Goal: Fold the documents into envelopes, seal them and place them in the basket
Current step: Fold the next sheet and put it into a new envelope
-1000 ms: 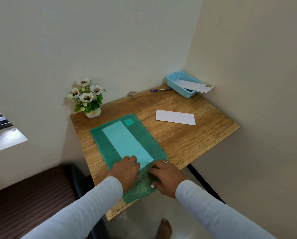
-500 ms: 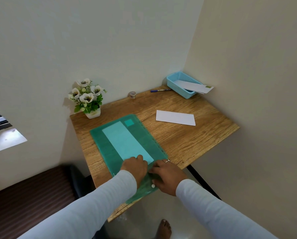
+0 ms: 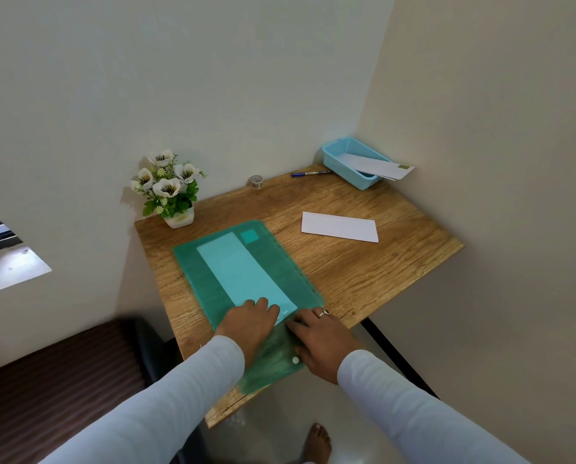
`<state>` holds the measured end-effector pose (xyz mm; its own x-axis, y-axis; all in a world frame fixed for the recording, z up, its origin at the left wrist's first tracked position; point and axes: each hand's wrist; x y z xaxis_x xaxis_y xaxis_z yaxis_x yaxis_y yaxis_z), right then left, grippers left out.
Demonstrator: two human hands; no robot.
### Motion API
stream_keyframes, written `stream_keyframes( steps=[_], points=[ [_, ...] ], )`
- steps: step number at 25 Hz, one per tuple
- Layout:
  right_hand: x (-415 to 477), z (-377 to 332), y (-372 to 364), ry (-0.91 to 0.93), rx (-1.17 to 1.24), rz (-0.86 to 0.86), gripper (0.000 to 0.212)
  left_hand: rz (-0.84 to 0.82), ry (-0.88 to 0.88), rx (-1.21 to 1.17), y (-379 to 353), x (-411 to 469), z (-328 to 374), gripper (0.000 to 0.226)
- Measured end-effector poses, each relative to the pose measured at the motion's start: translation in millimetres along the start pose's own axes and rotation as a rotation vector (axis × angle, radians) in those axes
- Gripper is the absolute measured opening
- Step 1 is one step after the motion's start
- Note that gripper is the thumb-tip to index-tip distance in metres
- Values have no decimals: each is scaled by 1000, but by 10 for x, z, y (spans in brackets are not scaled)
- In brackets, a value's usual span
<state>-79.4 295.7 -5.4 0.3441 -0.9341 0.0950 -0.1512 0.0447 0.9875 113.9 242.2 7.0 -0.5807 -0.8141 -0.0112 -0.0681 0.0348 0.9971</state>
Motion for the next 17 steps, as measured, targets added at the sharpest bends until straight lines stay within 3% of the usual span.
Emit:
stream_keyframes(
  steps=[8, 17],
  points=[
    [13, -86, 19, -48, -18, -20, 68, 64, 96, -186, -2, -127, -99, 52],
    [118, -149, 43, -131, 25, -13, 61, 161, 266, -379, -53, -116, -218, 35]
  ],
)
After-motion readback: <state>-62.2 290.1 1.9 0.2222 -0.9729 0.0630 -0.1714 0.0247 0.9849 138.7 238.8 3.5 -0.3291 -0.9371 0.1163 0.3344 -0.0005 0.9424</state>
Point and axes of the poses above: each hand's wrist, its own x-axis towards the middle knuckle, its own y-axis out of the back of the hand, z = x × y, and after that the axes turned 15 degrees about z, right-handed
